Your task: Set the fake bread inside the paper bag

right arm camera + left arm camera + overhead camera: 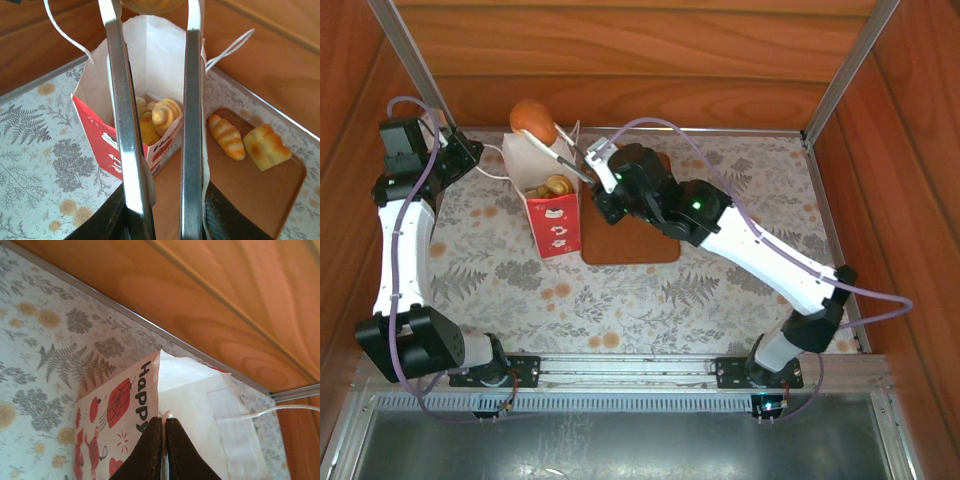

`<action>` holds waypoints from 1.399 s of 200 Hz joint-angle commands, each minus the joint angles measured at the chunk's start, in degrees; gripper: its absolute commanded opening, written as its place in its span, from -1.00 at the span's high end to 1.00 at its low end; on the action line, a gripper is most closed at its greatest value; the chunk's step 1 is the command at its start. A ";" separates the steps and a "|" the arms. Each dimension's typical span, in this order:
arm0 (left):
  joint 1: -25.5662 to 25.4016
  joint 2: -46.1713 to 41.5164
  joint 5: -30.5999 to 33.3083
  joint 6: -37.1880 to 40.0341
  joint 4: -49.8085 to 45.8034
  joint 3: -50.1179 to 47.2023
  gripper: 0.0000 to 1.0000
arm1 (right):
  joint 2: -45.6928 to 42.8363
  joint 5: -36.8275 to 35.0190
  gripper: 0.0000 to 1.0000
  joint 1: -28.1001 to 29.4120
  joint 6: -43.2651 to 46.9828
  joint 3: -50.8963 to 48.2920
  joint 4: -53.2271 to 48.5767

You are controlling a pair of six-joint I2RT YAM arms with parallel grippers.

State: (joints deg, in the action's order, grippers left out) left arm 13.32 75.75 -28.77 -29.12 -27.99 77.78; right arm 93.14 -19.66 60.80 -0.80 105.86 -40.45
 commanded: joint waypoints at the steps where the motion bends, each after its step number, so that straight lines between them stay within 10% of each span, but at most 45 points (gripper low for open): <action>1: -0.19 -2.16 1.78 1.64 0.14 -0.65 0.90 | 4.76 0.42 0.79 0.38 -1.91 6.70 -5.44; 64: -0.21 -2.15 1.32 1.86 0.16 -1.49 0.97 | 16.12 -0.12 0.75 0.38 -3.07 19.84 -18.16; 218: -0.18 -1.30 -0.27 -0.14 1.17 -1.55 0.95 | 14.78 7.85 0.00 -3.99 -7.38 16.58 -13.43; 280: -0.23 -3.25 -1.10 -0.62 2.04 -2.02 0.11 | 7.18 10.44 0.04 -4.28 -7.73 13.47 -7.41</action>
State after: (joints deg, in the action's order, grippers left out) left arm 13.30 74.54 -28.91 -29.63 -27.09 76.05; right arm 106.32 -10.85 56.64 -7.70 120.36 -53.30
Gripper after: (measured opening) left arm 0.406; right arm 0.486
